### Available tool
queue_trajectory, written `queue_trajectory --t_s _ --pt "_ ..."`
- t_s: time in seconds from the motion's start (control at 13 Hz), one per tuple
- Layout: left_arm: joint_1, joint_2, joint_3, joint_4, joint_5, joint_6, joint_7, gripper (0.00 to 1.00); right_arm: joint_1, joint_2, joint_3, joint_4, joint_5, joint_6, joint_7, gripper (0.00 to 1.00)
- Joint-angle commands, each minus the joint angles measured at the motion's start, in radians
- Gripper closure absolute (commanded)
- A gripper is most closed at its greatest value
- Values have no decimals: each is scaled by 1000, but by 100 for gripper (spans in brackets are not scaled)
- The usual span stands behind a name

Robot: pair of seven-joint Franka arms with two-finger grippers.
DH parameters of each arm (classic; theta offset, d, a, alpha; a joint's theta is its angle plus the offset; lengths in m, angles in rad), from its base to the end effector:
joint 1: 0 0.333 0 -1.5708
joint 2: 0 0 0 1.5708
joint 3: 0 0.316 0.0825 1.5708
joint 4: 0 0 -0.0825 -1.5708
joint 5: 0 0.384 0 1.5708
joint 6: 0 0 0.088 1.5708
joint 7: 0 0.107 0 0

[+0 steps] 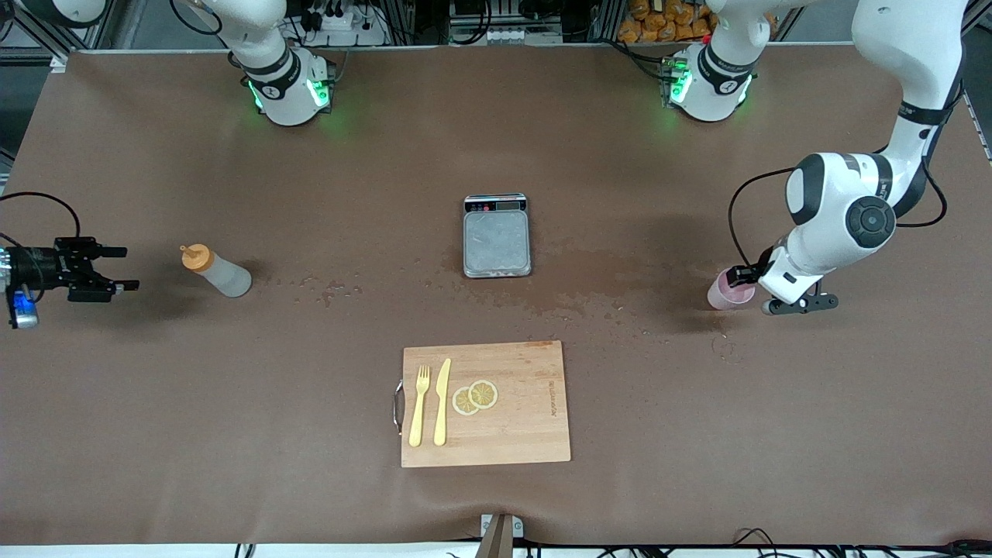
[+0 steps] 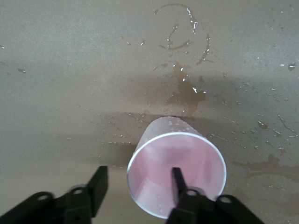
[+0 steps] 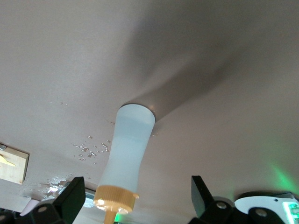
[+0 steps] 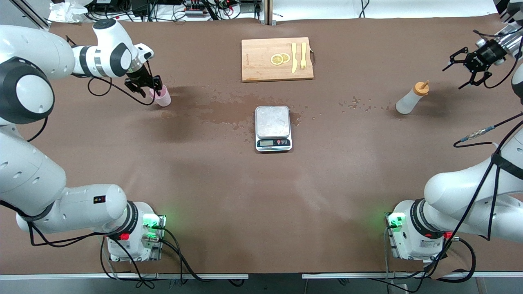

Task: Add sauce to pink cup with both arms
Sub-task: 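Grasp the pink cup with the left gripper while the right gripper reaches the bottle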

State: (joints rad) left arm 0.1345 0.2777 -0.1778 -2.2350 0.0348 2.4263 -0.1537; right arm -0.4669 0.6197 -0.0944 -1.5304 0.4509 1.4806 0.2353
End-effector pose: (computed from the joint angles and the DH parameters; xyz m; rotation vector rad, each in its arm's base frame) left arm 0.5369 -0.0240 0.2404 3.1170 0.1370 -0.1307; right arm 0.5599 -0.2842 0.2709 -2.2828 1.1226 0.7792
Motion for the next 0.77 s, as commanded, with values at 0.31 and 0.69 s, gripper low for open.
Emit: queue_trajectory --t_s 0.31,0.69 --pt "-1 6 -3 -2 -22 25 3 100 -50 162 18 18 163 -59 153 0" --pt "1 -60 -41 11 -22 -15 -71 100 -64 212 18 16 233 -101 189 0"
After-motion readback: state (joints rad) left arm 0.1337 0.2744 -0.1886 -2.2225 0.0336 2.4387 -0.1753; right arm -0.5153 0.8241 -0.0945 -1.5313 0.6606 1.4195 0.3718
